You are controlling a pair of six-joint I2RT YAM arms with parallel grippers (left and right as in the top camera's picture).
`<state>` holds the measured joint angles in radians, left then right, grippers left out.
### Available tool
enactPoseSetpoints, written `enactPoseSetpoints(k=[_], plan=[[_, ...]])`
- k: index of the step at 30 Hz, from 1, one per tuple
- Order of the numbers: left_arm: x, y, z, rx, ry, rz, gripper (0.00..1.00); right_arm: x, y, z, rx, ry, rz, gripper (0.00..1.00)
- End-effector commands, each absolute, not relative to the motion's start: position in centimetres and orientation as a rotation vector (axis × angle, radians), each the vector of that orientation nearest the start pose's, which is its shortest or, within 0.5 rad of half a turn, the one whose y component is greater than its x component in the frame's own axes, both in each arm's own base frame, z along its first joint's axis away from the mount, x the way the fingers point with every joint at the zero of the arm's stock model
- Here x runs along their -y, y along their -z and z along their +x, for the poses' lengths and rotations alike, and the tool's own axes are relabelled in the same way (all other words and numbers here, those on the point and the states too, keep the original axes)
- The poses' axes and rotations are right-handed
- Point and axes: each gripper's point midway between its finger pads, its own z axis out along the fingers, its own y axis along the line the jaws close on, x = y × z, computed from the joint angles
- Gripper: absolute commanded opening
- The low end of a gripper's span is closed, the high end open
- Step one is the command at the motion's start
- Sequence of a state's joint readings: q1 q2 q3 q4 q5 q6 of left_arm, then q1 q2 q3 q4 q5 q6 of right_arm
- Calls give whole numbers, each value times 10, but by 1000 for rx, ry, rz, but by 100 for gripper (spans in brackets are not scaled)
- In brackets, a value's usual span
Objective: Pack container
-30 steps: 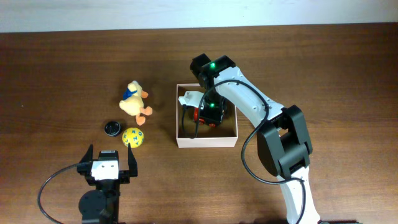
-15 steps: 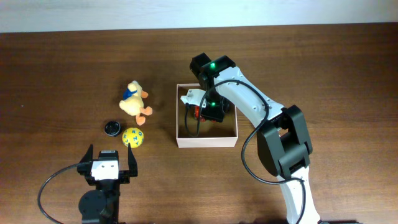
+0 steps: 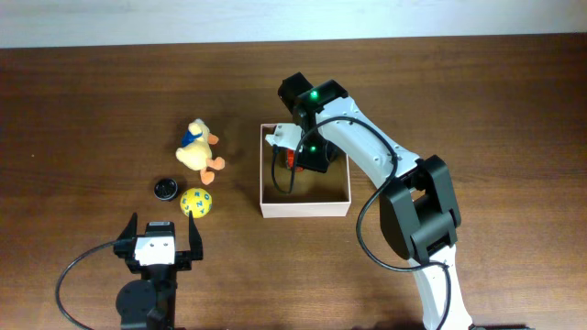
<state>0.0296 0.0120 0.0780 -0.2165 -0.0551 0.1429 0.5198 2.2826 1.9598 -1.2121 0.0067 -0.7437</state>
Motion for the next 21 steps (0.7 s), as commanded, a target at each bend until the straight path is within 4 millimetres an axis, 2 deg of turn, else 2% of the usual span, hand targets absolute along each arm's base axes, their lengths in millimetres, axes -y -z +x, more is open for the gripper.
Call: enactPoseSetpoints(k=[1, 14, 21], plan=[[-16, -152, 239, -1724, -184, 77, 99, -222, -53, 407, -2491, 51, -1788, 4], [-16, -152, 239, -1724, -184, 77, 99, -222, -53, 411, -2483, 49, -1774, 4], [-16, -152, 239, -1724, -184, 77, 99, -234, -72, 406, -2440, -54, -1753, 4]])
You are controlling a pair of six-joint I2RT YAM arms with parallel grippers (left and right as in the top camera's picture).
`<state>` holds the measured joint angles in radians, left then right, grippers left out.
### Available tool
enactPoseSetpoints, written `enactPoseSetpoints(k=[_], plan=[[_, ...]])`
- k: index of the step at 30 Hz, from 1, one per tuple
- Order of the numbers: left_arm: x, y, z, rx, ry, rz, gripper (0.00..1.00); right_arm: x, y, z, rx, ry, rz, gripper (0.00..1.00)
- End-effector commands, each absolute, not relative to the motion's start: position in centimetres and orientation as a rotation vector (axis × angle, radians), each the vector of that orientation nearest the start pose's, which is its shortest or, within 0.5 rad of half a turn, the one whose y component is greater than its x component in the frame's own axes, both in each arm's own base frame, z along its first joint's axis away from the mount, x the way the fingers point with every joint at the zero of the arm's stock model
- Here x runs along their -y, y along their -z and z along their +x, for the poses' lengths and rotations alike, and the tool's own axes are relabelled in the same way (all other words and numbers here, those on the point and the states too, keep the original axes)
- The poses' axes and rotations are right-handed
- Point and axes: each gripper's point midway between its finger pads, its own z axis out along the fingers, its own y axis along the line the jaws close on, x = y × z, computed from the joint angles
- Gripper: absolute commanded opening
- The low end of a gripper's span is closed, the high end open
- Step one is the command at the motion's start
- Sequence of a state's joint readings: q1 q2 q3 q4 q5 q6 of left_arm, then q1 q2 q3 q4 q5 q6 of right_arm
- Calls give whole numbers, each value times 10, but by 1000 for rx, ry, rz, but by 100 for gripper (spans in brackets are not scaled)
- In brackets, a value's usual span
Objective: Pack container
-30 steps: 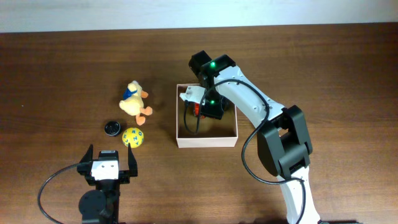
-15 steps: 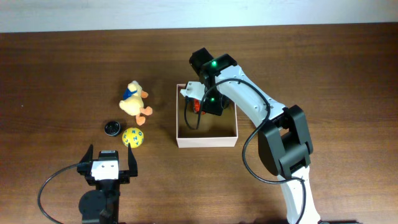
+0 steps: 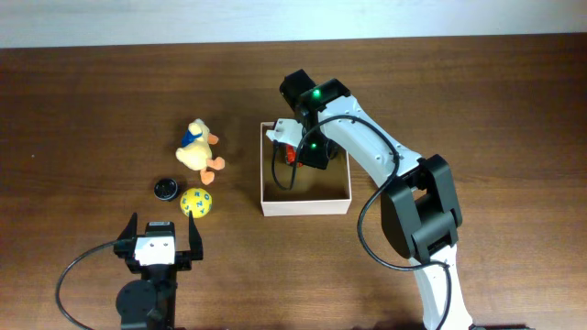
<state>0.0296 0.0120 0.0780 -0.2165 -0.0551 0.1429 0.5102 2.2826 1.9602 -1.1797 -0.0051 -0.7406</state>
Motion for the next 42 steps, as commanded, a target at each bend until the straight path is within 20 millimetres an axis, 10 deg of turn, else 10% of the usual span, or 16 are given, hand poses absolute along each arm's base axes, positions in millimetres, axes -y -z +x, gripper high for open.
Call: enactPoseSetpoints(k=[1, 12, 27, 42], plan=[[-16, -152, 239, -1724, -184, 77, 99, -237, -77, 405, -2428, -76, -1747, 4], [-16, -152, 239, -1724, -184, 77, 99, -283, -116, 394, -2276, -445, -1698, 4], [-16, -152, 239, -1724, -184, 77, 99, -309, -128, 439, -2075, -386, -1615, 4], [-16, -152, 239, -1724, -184, 77, 99, -308, -98, 441, -2120, -396, -1632, 4]])
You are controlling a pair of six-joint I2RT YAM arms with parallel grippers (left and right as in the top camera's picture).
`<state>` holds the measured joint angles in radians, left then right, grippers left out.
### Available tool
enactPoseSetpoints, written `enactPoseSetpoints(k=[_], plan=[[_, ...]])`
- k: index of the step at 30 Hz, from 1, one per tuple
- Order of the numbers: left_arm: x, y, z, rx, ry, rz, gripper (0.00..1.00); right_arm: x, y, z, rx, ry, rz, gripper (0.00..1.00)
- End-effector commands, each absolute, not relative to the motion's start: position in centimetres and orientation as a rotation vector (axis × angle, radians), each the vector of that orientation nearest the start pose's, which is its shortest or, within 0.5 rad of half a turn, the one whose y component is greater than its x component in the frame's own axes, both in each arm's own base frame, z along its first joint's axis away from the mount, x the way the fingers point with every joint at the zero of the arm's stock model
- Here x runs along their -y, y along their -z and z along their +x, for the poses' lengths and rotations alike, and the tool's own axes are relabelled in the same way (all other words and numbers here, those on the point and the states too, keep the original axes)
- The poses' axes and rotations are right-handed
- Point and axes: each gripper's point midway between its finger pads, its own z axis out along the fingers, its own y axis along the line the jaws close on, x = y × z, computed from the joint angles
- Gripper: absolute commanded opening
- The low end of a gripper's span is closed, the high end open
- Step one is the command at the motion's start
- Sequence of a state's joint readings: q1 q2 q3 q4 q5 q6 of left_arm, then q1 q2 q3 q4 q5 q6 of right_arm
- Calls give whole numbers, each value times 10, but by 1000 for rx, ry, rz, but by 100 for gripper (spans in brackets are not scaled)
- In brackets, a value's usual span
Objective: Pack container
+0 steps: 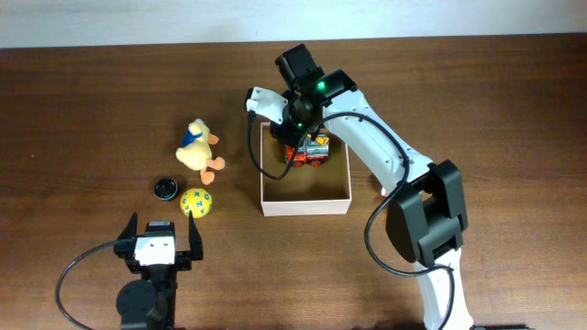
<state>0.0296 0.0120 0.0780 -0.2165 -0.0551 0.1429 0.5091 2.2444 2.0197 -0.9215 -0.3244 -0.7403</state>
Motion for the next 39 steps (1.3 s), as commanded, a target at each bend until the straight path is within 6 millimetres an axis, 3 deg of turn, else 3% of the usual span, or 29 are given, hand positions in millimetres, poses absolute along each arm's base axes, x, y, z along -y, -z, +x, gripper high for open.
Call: enactPoseSetpoints(k=[1, 4, 10, 24, 39], plan=[[-16, -152, 239, -1724, -184, 77, 99, -307, -94, 441, -2127, -398, -1635, 4], [-16, -152, 239, -1724, -184, 77, 99, -304, -82, 439, -2155, -406, -1645, 4], [-16, -152, 239, -1724, -184, 77, 99, -303, -79, 439, -2162, -406, -1646, 4], [-16, -152, 239, -1724, -184, 77, 99, -263, -71, 446, -2282, -348, -1606, 4], [-16, -152, 239, -1724, -184, 77, 99, -277, -70, 434, -2267, -386, -1646, 4]])
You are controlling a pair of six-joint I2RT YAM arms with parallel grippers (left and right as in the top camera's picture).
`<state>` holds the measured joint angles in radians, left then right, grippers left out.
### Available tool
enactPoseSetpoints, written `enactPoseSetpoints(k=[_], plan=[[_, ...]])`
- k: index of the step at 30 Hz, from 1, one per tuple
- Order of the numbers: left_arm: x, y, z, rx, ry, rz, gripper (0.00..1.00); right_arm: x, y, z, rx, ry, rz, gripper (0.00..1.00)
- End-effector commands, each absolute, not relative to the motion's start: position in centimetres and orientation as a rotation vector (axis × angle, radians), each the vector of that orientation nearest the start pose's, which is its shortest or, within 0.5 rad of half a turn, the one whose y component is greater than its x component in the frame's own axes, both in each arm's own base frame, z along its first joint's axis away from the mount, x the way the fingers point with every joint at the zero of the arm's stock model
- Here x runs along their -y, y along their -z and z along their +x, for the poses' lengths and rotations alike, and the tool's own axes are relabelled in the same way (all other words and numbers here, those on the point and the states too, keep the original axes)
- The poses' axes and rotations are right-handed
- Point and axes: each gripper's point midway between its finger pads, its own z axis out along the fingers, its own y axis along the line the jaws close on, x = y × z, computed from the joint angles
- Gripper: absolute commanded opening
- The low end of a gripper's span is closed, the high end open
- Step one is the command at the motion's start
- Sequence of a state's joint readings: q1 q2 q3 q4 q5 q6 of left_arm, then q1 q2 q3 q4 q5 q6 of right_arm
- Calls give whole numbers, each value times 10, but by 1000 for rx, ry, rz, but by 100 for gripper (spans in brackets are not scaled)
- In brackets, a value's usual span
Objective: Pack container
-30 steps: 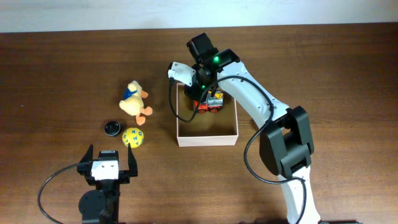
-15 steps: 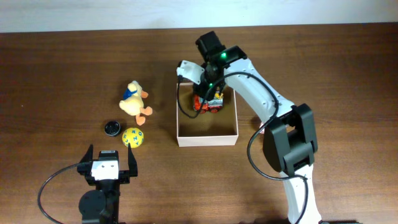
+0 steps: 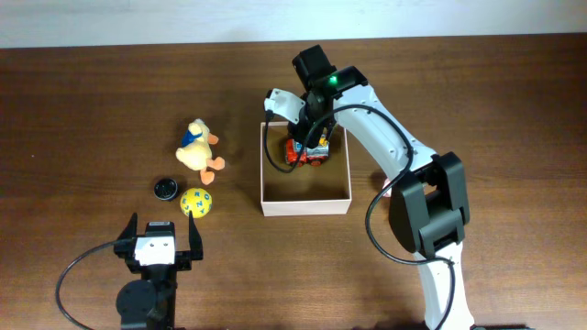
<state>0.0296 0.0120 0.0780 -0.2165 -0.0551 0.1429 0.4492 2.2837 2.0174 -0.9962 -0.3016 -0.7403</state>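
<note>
A white open box (image 3: pixel 305 207) stands mid-table. In its back half lies a red and orange toy car (image 3: pixel 306 154). My right gripper (image 3: pixel 292 117) hangs over the box's back left part, just above the car. Its fingers look apart, with nothing between them. Left of the box lie a yellow plush duck (image 3: pixel 200 147), a yellow ball with blue marks (image 3: pixel 195 202) and a small black round cap (image 3: pixel 165 188). My left gripper (image 3: pixel 158 235) rests open near the front edge, just in front of the ball.
The right arm's black cable (image 3: pixel 271 165) loops down into the left side of the box. The right arm reaches in from the front right, over the box's right wall. Bare brown table surrounds the objects.
My right gripper has shifted a little to the right above the box's back edge. The toy car lies where it was in the box. The left arm and the loose toys have not moved.
My right gripper was down inside the box, over the toy car at the back left, and stayed there at the second moment. Then it stood higher at the back left corner, with the car lying free in the box. Now it hangs slightly further right.
</note>
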Motion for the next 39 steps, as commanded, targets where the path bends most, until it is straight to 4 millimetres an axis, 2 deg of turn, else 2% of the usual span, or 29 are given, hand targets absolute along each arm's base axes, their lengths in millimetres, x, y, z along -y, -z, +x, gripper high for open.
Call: enactPoseSetpoints(k=[1, 11, 15, 24, 31, 39], plan=[[-16, -152, 239, -1724, -184, 77, 99, -278, -70, 432, -2268, -388, -1650, 4], [-16, -152, 239, -1724, -184, 77, 99, -279, -67, 421, -2286, -423, -1680, 4], [-16, -152, 239, -1724, -184, 77, 99, -278, -66, 418, -2245, -419, -1742, 4], [-16, -152, 239, -1724, -184, 77, 99, -272, -65, 422, -2257, -404, -1729, 4], [-16, -152, 239, -1724, -184, 77, 99, -261, -61, 427, -2288, -302, -1739, 4], [-16, -152, 239, -1724, -184, 77, 99, -258, -61, 428, -2289, -300, -1737, 4]])
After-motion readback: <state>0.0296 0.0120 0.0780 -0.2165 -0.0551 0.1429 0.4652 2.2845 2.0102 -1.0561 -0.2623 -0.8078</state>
